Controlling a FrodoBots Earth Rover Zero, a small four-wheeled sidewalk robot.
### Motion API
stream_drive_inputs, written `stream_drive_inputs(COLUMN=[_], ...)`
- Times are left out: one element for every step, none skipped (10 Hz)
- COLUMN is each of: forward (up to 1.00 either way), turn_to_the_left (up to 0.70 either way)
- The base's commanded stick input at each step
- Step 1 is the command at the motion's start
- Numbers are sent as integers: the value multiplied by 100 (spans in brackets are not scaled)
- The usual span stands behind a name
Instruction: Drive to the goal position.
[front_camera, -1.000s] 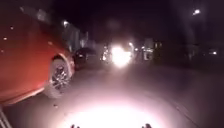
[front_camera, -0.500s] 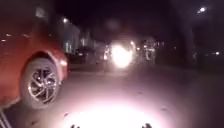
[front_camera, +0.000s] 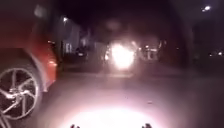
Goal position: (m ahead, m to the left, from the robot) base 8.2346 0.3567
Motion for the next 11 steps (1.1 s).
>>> stream_drive_inputs(forward=[85,85,85,85,85,85,85,85,85,85,85], turn_to_the_left=[0,0,0,0,20,34,34,20,0,0,0])
